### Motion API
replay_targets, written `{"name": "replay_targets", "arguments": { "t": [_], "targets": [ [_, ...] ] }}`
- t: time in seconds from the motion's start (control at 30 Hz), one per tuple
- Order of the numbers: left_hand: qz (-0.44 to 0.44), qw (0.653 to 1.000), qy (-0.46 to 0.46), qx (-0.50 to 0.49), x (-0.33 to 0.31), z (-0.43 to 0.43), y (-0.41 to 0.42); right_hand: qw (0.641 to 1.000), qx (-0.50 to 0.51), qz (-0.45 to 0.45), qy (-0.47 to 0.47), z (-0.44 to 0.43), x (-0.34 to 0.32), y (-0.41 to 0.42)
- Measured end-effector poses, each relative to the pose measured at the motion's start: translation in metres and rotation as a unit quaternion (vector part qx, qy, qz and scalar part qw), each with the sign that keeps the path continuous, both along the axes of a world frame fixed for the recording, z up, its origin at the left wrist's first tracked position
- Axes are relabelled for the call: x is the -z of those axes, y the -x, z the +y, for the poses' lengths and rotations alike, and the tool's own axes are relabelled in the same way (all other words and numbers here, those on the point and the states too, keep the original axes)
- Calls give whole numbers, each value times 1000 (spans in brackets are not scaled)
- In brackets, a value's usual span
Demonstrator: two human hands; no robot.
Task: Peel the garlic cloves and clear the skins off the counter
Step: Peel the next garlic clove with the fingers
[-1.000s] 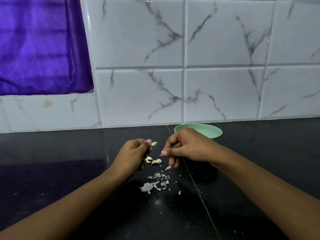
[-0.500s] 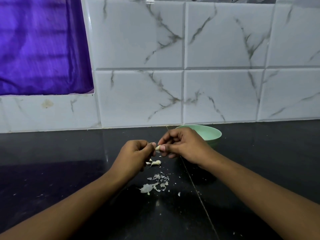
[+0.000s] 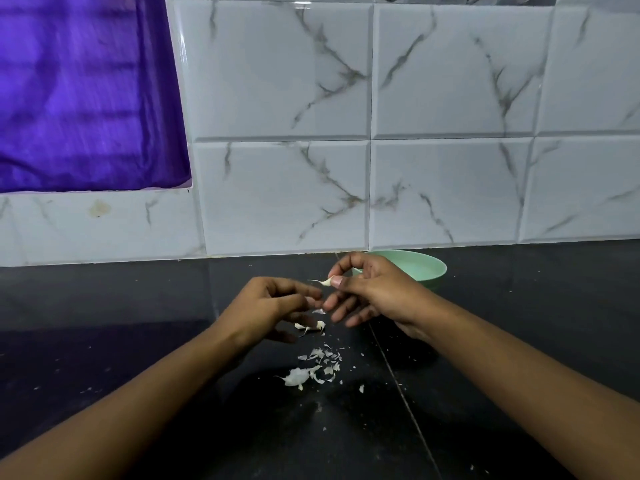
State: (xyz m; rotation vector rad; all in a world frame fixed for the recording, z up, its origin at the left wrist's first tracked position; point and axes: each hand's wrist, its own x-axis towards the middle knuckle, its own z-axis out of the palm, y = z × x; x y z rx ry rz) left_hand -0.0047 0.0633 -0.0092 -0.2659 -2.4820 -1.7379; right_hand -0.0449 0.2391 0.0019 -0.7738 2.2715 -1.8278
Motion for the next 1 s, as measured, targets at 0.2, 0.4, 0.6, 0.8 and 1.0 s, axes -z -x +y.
{"name": "replay_targets", "arguments": {
  "t": [0.2,0.4,0.6,0.8,1.0],
  "targets": [
    [-24,999,19,26,0,2,0,1000,12,-17,0,0,-1,0],
    [-5,997,70,45,1,-3,2,999,35,6,-13,4,-5,2],
    [56,958,262,101,-5,-9,0,997,46,40,-41,6,-4,3],
    [118,909,381,121,-8,-20,6,994,58,62,-70,7,-3,6],
    [115,900,410,97,-10,-20,2,984,69,111,-119,8,-2,7]
  ]
}}
